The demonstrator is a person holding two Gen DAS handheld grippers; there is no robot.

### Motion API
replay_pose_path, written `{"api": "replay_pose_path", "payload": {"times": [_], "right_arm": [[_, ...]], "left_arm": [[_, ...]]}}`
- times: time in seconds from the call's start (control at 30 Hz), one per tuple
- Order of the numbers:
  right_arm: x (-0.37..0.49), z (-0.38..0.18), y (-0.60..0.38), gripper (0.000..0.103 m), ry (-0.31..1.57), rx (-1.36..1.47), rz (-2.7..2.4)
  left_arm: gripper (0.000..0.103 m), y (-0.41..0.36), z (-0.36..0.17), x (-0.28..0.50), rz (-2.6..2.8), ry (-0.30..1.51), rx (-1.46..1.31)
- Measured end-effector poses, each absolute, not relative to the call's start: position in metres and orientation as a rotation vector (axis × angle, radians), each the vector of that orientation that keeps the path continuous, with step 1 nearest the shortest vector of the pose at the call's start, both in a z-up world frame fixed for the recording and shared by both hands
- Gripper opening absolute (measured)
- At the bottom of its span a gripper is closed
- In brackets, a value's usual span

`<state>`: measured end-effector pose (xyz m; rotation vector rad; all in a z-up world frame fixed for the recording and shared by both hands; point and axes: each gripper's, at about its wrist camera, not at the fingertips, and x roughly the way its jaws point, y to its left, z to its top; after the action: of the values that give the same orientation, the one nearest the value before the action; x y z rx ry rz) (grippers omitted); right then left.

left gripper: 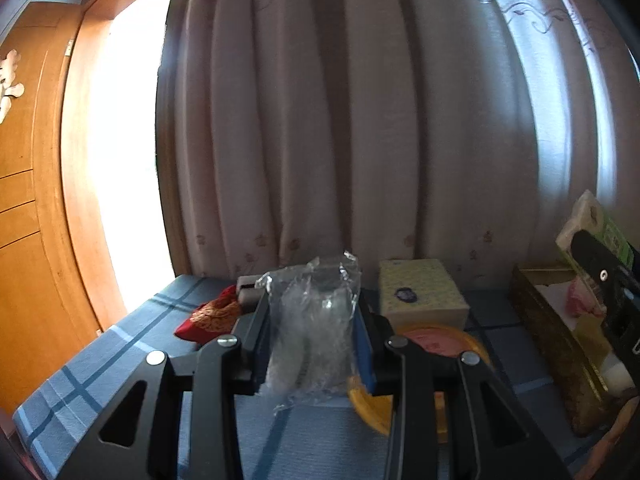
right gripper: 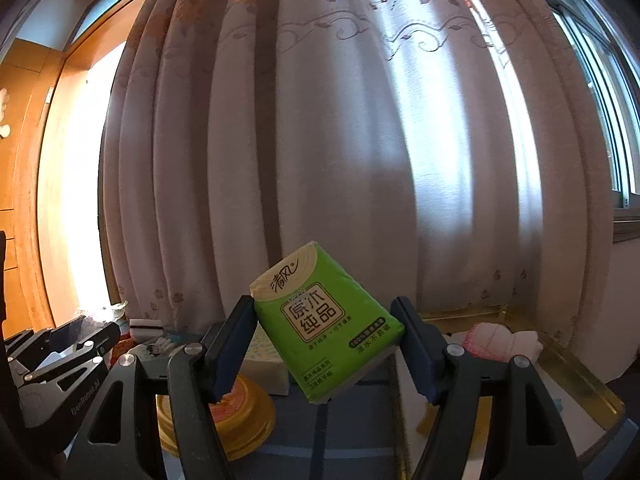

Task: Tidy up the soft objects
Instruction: 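Carry the tissue pack and plastic bag over the gold tray with both tools, then open both tools to drop the tissue pack and plastic bag into the tray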

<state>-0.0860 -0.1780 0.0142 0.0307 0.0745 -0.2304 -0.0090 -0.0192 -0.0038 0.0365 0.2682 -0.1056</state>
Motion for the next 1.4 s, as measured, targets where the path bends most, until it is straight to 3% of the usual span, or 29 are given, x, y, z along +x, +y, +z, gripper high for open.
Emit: {"api": "replay_pose_path", "payload": {"times": [1.1, 1.4], "right_arm": [[-0.158, 0.021, -0.348, 0.071, 0.082, 0.236, -0.534], [-0.139, 0.028, -0.382, 0.071, 0.185, 0.312, -0.521]], "left_arm": [[0.034, -0.168, 0.012, -0.047, -0.52, 0.214, 0.105], [0.034, -0.225, 0.018, -0.019, -0.59, 0.309, 0.159]]}}
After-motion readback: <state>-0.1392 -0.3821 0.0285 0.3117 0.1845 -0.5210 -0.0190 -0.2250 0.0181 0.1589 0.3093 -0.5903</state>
